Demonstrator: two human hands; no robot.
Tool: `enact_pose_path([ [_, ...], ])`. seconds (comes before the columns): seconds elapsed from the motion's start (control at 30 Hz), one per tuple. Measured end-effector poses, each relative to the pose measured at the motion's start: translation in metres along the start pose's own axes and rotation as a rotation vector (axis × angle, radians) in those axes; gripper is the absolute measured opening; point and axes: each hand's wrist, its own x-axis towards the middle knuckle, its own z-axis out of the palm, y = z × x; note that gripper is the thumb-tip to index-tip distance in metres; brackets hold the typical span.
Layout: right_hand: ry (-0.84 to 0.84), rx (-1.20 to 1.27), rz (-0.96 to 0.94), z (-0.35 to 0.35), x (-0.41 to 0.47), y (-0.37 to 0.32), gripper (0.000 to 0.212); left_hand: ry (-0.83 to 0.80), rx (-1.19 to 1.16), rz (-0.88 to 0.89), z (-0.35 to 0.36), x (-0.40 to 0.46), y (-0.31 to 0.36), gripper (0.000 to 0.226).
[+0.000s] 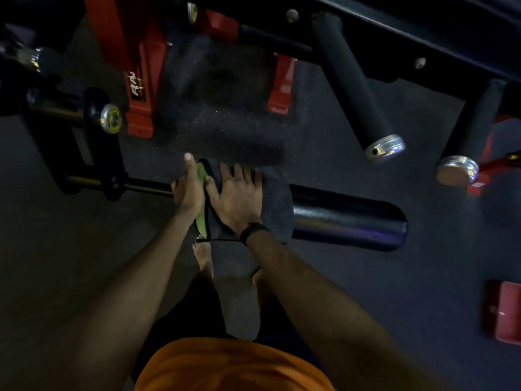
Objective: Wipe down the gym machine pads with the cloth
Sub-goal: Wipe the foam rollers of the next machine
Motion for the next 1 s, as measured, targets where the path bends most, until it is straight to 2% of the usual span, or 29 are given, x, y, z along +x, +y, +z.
enact_pose_path([
  [0.03, -0.038, -0.008, -0.003, -0.003, 0.006, -0.001, 0.052, 0.017, -0.012, 0.014, 0.002, -0.003, 0.001, 0.081],
  [0.1, -0.120, -0.003, 0.001, -0.009, 0.018, -0.001, 0.052, 0.024, -0.027, 0.021, 0.003, -0.002, -0.004, 0.073],
  [0.3, -0.536, 0.218, 0.121, -0.024, 0.066, 0.014, 0.061, 0.035, -0.054, -0.036, 0.002, -0.002, -0.010, 0.086],
  [0.37, -0.582, 0.234, 0.133, -0.024, 0.072, 0.019, 0.062, 0.042, -0.057, -0.030, 0.000, -0.003, -0.010, 0.086],
  [0.6, -0.532, 0.226, 0.144, -0.022, 0.068, 0.024, 0.064, 0.067, -0.046, 0.071, -0.009, -0.005, -0.025, 0.089],
  [0.77, -0.514, 0.242, 0.143, -0.020, 0.064, 0.025, 0.061, 0.051, -0.068, 0.216, -0.014, -0.003, -0.037, 0.049],
  [0.87, -0.320, 0.189, 0.070, -0.022, 0.045, 0.026, 0.056, 0.076, -0.010, 0.261, -0.016, -0.013, -0.032, 0.018],
  [0.9, -0.259, 0.154, 0.038, -0.021, 0.037, 0.027, 0.053, 0.104, 0.032, 0.283, -0.016, -0.015, -0.032, 0.015],
  [1.0, -0.079, 0.137, 0.048, -0.019, 0.020, 0.040, 0.047, 0.202, -0.081, 0.271, -0.008, -0.028, -0.016, 0.024],
])
